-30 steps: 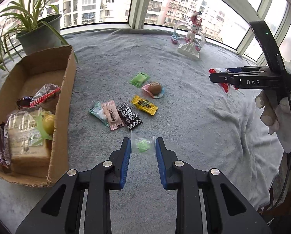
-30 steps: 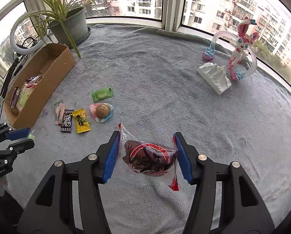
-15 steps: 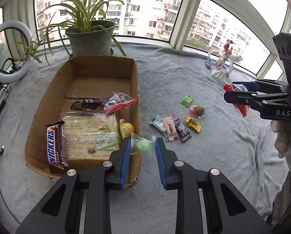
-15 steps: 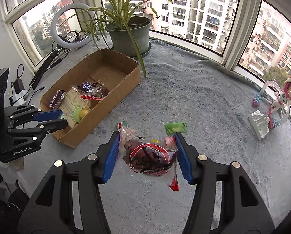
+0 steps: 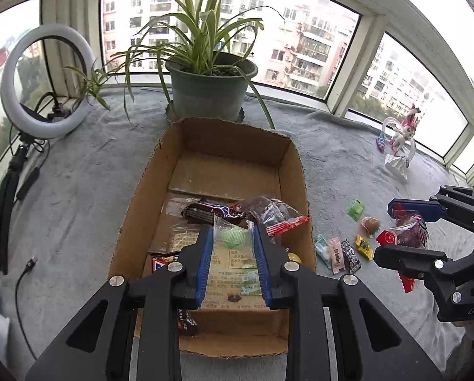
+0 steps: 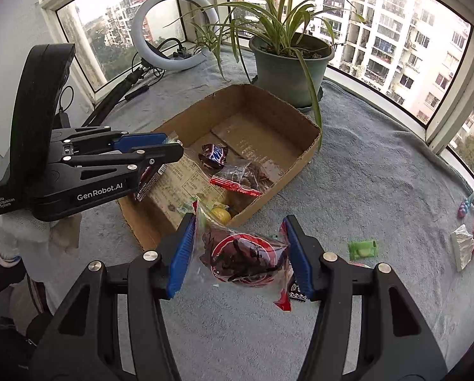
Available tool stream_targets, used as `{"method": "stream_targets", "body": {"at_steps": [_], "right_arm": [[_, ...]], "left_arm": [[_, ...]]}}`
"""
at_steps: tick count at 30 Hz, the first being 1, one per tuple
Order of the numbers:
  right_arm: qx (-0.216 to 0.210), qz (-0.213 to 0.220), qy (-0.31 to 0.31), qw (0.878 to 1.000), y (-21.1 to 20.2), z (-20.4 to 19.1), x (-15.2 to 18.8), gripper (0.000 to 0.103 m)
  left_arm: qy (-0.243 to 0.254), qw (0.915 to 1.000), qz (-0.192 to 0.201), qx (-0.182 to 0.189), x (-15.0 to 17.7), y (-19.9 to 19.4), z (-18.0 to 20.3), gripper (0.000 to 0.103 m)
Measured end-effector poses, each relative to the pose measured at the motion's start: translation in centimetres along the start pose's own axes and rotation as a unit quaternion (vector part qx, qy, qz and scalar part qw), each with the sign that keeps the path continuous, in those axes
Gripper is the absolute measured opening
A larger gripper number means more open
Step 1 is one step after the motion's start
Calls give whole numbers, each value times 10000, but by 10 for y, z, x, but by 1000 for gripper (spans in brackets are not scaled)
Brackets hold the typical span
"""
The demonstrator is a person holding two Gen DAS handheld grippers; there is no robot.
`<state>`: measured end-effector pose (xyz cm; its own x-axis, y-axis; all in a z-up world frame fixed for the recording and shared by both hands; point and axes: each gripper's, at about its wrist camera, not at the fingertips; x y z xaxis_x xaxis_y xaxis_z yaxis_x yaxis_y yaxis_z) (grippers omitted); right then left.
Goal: Organize snacks
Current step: 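Open the left gripper over the box while the right gripper releases the bag into it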
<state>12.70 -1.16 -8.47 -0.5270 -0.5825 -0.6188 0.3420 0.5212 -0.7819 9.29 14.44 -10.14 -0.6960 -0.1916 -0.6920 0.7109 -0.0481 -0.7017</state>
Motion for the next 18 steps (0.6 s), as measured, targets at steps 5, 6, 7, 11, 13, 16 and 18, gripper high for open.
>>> {"method": "stream_targets", "body": {"at_steps": [5,6,7,11,13,16,18], "right_arm": [[-163,-82,-102,9998,17,-17,-6,58],[-181,-98,-119,9997,21,-20,-8,58],[-206,-120,-134,9996,24,-22,-9,58],[-264,-184,-188,9993,34,-30,-12,59],[-293,-202,-198,9992,38,-33,-14,59],[-339,-225,-181,9990,42,-34,-15,59],[-367,-241,-182,9989,45,-36,-14,59]], "left_arm": [[-83,9999,9,-138,-11,10,-15,24],[-95,9998,8,-165,-12,12,-17,24],[-112,9998,2,-186,-14,14,-20,24],[-128,9996,-38,-236,-19,21,-26,24],[-130,9996,-49,-253,-21,24,-28,24],[-141,9995,-62,-286,-23,27,-30,24],[-146,9994,-70,-302,-24,29,-32,24]]}}
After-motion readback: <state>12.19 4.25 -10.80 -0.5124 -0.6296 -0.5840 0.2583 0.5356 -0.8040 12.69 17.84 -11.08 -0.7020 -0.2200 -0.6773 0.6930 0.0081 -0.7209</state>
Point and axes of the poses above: each gripper's, at about its wrist camera, not at the fingertips, and y roughly the way its jaws point, z to its right, x to its underside, and after that the axes turned 6 degrees about z, right-handed
